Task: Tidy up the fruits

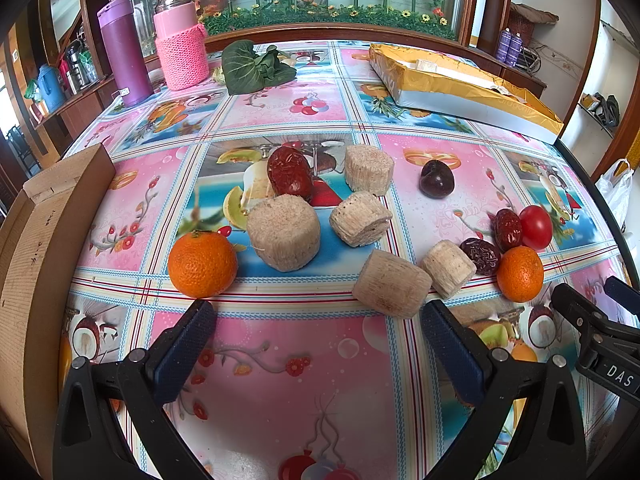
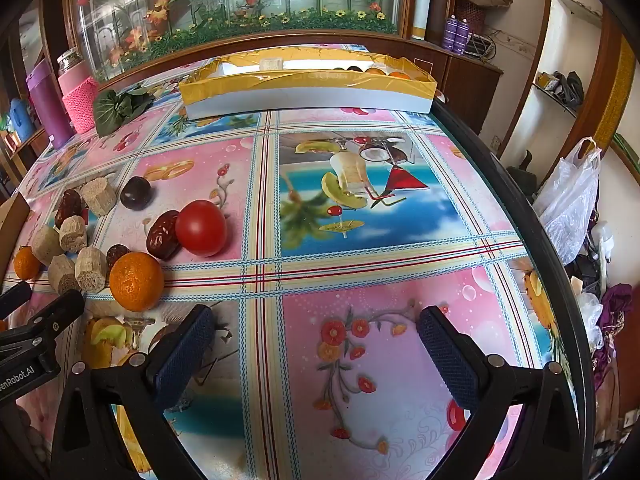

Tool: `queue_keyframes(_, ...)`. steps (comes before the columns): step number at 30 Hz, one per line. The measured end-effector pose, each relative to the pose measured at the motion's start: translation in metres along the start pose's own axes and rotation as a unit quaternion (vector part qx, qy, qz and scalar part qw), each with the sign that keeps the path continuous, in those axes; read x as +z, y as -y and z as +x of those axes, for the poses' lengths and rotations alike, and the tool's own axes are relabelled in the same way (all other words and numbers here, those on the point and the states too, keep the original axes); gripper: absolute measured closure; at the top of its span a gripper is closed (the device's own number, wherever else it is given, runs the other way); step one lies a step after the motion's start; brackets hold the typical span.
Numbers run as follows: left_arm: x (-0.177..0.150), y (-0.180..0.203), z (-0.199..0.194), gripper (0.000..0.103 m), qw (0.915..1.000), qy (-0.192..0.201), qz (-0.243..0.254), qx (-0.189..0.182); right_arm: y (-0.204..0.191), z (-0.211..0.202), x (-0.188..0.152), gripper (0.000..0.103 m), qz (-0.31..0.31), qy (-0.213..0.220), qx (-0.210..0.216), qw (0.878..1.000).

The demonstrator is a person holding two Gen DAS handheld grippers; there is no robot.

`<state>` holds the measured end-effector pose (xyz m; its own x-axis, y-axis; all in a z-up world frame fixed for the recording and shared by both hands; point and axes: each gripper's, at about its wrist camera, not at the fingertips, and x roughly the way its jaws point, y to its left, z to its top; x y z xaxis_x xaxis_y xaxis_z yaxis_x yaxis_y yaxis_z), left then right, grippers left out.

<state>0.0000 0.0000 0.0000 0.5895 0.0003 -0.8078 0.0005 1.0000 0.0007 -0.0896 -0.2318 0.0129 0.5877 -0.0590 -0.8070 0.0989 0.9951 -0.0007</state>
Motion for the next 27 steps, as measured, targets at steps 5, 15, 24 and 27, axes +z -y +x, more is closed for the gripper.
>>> queue_keyframes(5,0.001,-0.001,0.0,0.0,1.0,-0.006,0.0,-0.001,0.0,0.0,0.0,0.001,0.0,0.0,0.0,1.0)
queue_keyframes(15,0.005,-0.003,0.002,0.0,0.9988,-0.035,0.027,-0.02,0.0,0.0,0.002,0.001,0.015,-0.031,-0.009,0.999)
queue_keyframes(24,-0.013,-0.027,-0.076,0.003,0.9968,0.074,0.013,-0.028,0.003,-0.008,-0.001,0.002,0.045,-0.032,0.005,0.998)
queue_keyframes(27,-0.022,-0.033,-0.116,0.003,0.9892,0.146,0.016,0.003,0.001,-0.033,-0.006,0.002,0.064,-0.005,0.023,0.998)
